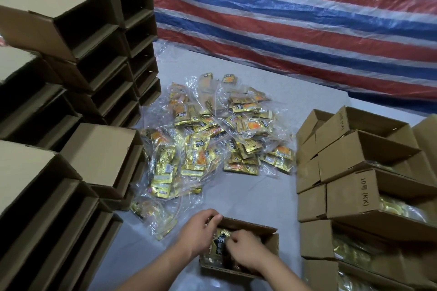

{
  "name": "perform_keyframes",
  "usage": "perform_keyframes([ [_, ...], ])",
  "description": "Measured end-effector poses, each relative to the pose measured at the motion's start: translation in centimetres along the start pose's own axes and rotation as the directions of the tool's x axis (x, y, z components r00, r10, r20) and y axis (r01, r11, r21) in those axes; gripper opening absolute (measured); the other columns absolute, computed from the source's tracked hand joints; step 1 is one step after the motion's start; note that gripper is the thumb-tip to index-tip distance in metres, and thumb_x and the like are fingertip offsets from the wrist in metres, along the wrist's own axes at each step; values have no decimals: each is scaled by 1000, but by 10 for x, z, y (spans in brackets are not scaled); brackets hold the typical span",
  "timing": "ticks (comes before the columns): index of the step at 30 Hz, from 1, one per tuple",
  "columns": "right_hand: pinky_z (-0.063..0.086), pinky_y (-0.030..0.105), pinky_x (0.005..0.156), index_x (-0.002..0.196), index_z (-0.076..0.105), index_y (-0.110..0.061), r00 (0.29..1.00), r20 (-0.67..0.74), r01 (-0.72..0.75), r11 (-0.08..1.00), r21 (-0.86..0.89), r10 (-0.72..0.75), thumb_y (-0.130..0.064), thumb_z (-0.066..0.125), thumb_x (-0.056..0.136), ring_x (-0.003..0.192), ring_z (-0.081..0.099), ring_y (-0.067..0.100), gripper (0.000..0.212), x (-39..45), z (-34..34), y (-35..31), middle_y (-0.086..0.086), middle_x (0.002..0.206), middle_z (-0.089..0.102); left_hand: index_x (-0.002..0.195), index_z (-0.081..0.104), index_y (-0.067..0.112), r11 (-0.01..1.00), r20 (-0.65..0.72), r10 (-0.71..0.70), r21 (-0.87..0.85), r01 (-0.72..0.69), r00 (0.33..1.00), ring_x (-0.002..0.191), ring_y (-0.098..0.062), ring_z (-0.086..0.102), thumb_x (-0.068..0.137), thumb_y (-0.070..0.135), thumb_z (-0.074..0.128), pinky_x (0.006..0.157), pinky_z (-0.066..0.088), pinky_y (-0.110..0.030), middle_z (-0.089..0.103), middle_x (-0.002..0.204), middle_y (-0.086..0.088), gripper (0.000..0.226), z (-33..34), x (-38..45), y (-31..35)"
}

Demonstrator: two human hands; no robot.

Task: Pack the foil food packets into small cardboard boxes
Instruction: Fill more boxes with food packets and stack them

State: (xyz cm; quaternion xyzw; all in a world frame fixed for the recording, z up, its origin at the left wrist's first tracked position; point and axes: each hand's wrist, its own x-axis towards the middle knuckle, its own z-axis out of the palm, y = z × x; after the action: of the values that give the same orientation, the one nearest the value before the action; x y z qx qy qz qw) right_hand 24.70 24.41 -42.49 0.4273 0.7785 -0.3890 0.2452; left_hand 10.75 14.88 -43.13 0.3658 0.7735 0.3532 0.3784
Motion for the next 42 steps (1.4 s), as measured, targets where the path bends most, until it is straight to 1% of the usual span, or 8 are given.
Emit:
perform_keyframes([
  [5,33,34,105,102,63,-22,999,41,-25,986,-168,32,-40,36,98,122,56,28,32,4,2,1,11,124,66,81,62,33,998,-10,-17,-62,16,1000,66,-8,62,98,40,52,72,53,-38,66,72,1,21,4,4,-2],
  [9,29,30,87,98,62,-24,996,58,-59,992,-110,66,-38,43,92,123,55,25,24,6,7,2,7,126,65,84,61,41,997,-20,-31,-77,29,999,65,-11,66,97,42,52,69,55,-39,68,75,1,17,5,4,-2],
  [14,33,29,93,115,60,-25,989,148,9,999,-35,-4,-47,39,97,126,50,25,35,-4,-4,1,8,135,59,85,60,42,998,-23,-38,-45,37,999,63,-7,64,97,46,49,69,55,-39,67,73,6,17,5,7,-2],
  [21,52,31,73,83,68,-24,984,-104,163,961,225,-143,-39,53,94,68,62,7,23,-29,-47,-4,-7,73,67,83,60,40,1000,-14,-25,1,25,1000,66,-2,61,97,49,46,67,51,-32,66,74,11,22,0,12,0],
  [26,52,24,69,87,69,-26,927,-355,231,930,285,-122,-29,53,99,74,66,13,20,-9,-108,-13,-1,80,71,79,60,36,1000,-19,-12,2,12,1000,64,-7,59,99,43,48,64,49,-34,62,67,5,24,-4,37,18],
  [30,44,13,75,118,64,-20,904,-414,206,958,198,-108,-27,54,99,90,59,3,23,28,-146,-16,-7,106,65,81,60,32,1000,-10,-24,14,24,1000,63,-12,64,100,41,46,64,52,-37,66,69,0,25,-15,65,31],
  [35,39,40,112,148,40,-12,867,-473,141,988,-70,-157,-17,59,93,133,45,25,58,77,-196,-22,8,146,46,89,62,29,998,-2,-56,9,56,998,66,-13,67,100,43,45,70,57,-40,69,75,1,25,-20,82,35],
  [42,16,48,121,155,22,-20,863,-455,-17,890,-456,-217,-7,64,83,147,25,30,84,160,-281,-40,9,160,28,90,63,36,995,0,-90,-39,90,996,76,-4,62,97,48,46,77,56,-34,66,81,10,22,-17,86,28],
])
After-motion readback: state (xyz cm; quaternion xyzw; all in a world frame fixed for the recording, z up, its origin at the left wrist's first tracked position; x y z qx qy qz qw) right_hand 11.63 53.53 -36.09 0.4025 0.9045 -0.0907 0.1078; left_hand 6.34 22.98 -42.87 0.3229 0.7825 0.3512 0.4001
